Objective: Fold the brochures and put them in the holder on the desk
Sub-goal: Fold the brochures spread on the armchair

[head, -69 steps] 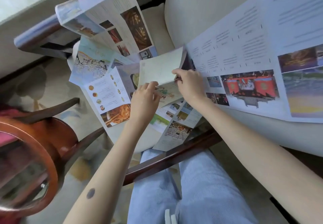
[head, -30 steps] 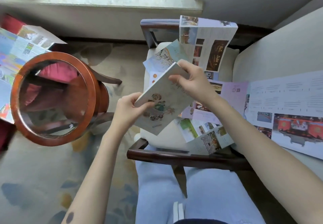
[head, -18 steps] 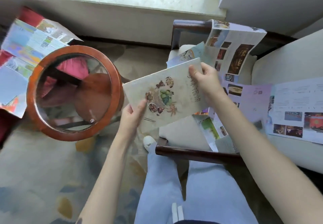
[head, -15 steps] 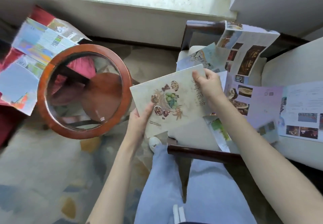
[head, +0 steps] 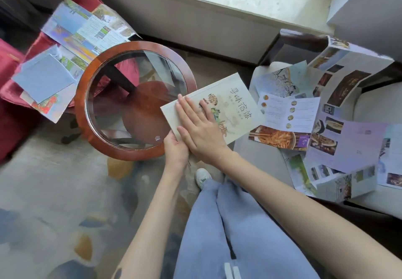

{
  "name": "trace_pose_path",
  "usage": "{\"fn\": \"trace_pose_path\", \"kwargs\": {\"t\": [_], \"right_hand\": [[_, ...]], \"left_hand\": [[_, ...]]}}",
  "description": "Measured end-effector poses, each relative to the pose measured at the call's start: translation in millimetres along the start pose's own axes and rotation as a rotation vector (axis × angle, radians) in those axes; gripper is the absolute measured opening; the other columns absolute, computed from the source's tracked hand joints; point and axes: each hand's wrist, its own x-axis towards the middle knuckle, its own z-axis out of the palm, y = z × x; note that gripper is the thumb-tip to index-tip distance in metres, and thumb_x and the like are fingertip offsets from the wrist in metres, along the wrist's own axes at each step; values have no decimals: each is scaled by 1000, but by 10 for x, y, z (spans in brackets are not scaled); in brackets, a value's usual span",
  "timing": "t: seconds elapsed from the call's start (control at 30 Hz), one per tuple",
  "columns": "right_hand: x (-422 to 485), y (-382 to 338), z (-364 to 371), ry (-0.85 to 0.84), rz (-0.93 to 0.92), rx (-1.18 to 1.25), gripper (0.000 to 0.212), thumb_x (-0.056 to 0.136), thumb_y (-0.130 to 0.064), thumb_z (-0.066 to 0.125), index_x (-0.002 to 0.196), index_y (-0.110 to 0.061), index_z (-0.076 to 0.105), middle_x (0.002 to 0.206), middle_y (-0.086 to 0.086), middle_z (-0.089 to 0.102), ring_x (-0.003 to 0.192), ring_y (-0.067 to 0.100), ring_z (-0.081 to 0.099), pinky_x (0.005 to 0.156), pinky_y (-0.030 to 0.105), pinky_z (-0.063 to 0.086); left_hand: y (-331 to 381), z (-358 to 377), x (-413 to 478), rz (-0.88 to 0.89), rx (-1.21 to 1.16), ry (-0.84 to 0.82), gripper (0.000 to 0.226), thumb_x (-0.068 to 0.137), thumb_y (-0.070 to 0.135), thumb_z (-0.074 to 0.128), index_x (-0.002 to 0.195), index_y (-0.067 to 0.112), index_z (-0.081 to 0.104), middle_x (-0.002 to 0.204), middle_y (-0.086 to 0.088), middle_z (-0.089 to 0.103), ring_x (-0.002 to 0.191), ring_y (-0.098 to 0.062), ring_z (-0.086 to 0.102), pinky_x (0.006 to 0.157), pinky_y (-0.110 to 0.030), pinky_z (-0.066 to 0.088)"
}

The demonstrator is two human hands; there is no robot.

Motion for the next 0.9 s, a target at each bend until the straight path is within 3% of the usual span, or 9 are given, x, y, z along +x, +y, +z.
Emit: {"fn": "trace_pose_path", "kwargs": {"t": [0.1,0.17,0.23,0.33,0.47,0.67,0.77,0.9], "right_hand": [[69,-55,154,-39,-43,-14,55,96,-31,21,141,-2,35,151,12,30,141,23,29,116,44,19],[212,-89,355,-73,-89,-56,55,95,-32,23,141,-3,36,150,12,33,139,23,32,115,44,22],[336,-95,613,-114,-98,-74,56,96,-33,23,142,-3,34,151,12,32,140,22,31,116,44,22],[432,-150,1070,-204,-56,-41,57,96,-33,20,144,-5,30,152,10,27,141,22,27,116,45,23],[924,-237,1835,-235,-18,-45,55,96,-33,22,142,-6,35,151,9,31,140,20,30,111,45,31],[1536,-372,2588,-216,-34,-63,54,96,-31,23,142,-6,35,150,9,33,140,20,30,116,43,22],[1567,-362,2769,-221,-31,-42,53,96,-28,24,142,-4,35,150,10,32,140,21,29,117,43,21],[1574,-316,2941,-198,-58,-72,51,94,-25,28,138,-3,41,147,11,38,138,21,34,114,43,28]], "left_hand": [[-77,-101,64,-39,-31,29,27,94,4,48,103,25,62,114,1,65,114,-20,59,102,-44,44],[-128,-253,215,-77,-113,87,27,94,2,47,102,23,63,108,5,68,107,-16,62,96,-38,48],[-248,-418,374,-149,-113,97,26,95,1,46,106,19,61,113,-2,66,107,-19,61,94,-36,50],[-487,-666,588,-275,-80,123,26,95,0,46,116,11,56,125,-17,59,114,-28,58,101,-45,44],[-750,-1133,1283,-336,-17,121,26,95,4,46,118,11,56,122,-16,61,113,-29,59,101,-50,44],[-993,-1682,2069,-343,6,130,26,96,11,48,121,12,55,118,-7,63,105,-19,62,94,-38,49],[-1089,-1769,2159,-393,101,138,22,95,10,50,115,13,58,110,-4,66,94,-13,64,81,-28,52],[-1147,-1828,2266,-410,416,213,21,93,16,54,103,0,64,106,-18,68,97,-31,64,79,-34,49]]}}
